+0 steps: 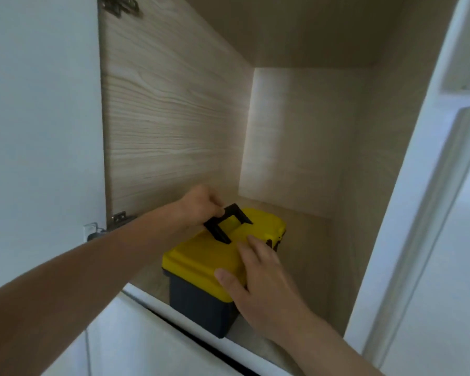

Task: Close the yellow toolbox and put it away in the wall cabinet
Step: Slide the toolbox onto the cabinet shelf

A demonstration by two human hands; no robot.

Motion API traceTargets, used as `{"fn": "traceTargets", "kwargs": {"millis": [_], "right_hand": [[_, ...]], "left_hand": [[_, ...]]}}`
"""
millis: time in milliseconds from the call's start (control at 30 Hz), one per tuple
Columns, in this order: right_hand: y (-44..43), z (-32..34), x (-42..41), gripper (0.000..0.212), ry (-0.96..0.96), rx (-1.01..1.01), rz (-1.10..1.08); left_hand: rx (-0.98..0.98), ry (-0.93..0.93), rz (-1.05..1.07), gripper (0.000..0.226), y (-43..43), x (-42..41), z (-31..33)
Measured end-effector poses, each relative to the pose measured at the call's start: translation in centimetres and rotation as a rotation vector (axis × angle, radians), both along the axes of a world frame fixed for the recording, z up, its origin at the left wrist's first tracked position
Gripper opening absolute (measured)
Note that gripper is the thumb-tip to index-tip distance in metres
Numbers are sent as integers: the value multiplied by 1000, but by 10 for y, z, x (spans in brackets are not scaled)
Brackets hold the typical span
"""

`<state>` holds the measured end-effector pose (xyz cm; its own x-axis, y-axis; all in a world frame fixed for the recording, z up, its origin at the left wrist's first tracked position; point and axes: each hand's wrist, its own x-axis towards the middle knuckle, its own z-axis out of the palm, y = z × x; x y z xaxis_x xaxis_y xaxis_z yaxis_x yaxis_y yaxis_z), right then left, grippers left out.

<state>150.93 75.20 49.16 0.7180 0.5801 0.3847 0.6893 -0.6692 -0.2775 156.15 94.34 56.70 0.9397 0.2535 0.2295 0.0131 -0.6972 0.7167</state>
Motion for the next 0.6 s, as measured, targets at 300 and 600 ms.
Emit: {"fn": "traceTargets", "kwargs": {"millis": [300, 600], "right_hand": [[20, -18, -19, 47, -284, -36, 157], [26, -24, 13, 49, -260, -9, 94]], "left_hand": [[403, -80, -309, 76, 33, -117, -80], [518, -138, -365, 65, 35, -72, -76]]}}
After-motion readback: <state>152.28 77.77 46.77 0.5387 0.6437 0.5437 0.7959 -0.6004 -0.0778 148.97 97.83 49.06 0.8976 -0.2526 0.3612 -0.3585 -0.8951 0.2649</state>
